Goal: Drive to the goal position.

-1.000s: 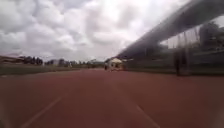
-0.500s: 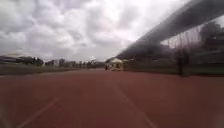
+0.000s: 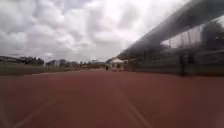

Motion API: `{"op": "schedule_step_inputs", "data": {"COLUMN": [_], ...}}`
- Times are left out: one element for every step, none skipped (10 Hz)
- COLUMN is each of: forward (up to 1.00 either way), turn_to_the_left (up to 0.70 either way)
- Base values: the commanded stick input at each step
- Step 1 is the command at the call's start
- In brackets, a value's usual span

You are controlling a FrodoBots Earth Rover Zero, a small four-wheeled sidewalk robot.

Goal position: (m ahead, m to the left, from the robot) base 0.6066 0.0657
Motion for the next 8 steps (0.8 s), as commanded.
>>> {"op": "schedule_step_inputs", "data": {"forward": [0.7,0.7,0.7,0.7,0.7,0.7,0.7,0.7], "turn_to_the_left": [0.35,0.35,0.35,0.35,0.35,0.26,0.12,0.0]}}
